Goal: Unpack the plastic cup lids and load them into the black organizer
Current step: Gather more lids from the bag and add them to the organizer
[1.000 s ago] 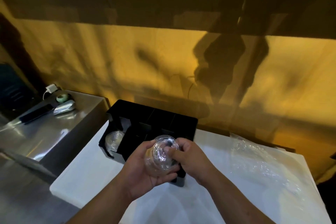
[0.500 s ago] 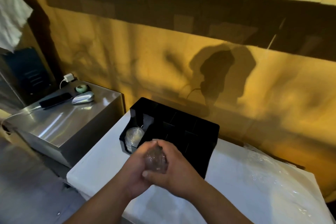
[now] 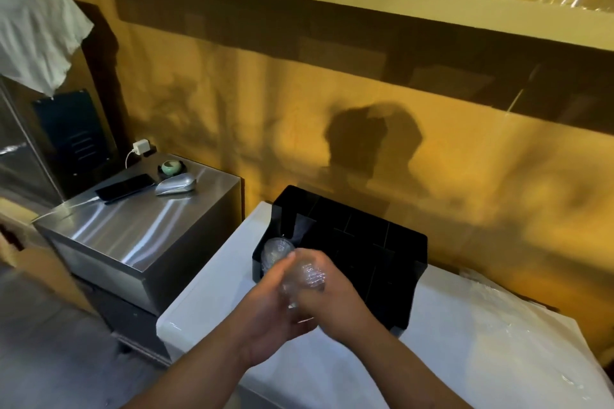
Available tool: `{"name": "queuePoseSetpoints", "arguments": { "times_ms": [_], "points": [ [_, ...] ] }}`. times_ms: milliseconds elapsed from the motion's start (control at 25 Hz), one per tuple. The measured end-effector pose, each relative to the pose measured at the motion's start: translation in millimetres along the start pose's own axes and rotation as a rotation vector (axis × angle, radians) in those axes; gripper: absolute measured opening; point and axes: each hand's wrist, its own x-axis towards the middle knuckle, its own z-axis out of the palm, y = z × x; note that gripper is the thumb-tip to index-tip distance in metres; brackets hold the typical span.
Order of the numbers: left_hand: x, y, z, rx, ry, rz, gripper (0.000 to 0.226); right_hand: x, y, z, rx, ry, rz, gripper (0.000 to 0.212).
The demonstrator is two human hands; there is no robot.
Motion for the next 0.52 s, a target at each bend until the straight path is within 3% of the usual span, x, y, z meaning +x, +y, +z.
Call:
{"name": "queuePoseSetpoints", "arguments": {
  "times_ms": [160,520],
  "points": [
    [-11.8,3.6,-21.9,0.198,0.074,0.039,0.053,4.9,3.9,2.6,0.372,0.076,0.153,0.05],
    [7.2,8.3,-28.1,0.565,0.26,0.012,0.032,12.9,33.1,-4.4,0.242,0.034,0.298,0.038]
  ]
}}
